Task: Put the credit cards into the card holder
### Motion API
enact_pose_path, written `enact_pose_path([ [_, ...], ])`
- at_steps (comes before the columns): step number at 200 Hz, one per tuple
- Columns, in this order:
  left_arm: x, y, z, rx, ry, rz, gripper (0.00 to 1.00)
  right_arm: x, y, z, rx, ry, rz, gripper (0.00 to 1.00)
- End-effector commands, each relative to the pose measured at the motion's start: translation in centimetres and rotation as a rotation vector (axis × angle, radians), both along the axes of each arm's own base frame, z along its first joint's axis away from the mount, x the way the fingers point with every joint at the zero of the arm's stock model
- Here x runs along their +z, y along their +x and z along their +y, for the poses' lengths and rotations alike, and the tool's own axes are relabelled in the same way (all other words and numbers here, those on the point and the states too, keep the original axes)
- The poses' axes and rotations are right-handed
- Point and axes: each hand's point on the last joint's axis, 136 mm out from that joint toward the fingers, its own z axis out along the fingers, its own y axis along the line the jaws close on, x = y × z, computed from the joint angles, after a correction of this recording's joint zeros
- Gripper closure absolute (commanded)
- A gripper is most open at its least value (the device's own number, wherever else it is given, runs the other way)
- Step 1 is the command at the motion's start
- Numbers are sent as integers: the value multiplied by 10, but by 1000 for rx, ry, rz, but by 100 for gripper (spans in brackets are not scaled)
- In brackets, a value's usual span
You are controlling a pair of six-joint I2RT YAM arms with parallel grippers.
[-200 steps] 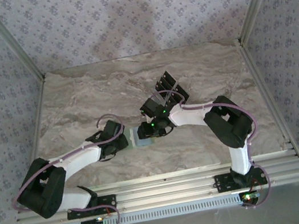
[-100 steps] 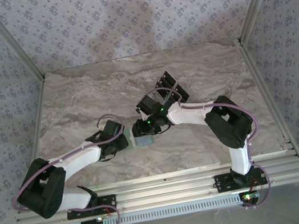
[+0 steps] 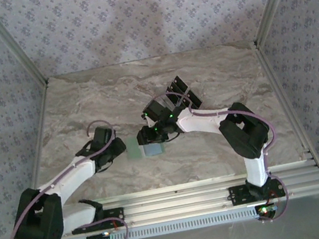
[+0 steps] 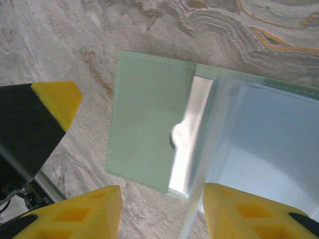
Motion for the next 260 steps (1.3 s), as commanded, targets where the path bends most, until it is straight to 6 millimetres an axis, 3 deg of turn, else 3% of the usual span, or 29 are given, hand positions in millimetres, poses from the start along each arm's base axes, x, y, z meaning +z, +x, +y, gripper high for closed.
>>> enact_pose_path([
  [1,0,-3,3,-2,-28,9,41,1,-1,13,12,11,15,51],
  [62,13,7,9,29,-64,-13,41,-13,-6,42,53,-8,36,51],
  [115,22,9,9,14,-62,-21,41,-28,-5,51,56,-11,66,51],
  [147,26,10,6,0,-75,-27,41,-18,-6,54,77,20,62,51],
  [174,27,9,2,-19,-85,-24,40,15,-4,57,104,90,21,51],
  [194,30,12,-2,-35,-104,-28,40,41,0,48,100,118,-24,50],
  [211,32,14,-8,-54,-122,-29,39,51,4,33,76,117,-45,50],
  [231,35,17,-17,-78,-132,-31,39,45,7,13,43,102,-44,50],
  [260,33,19,-32,-128,-106,-11,39,17,7,-5,-3,74,4,50],
])
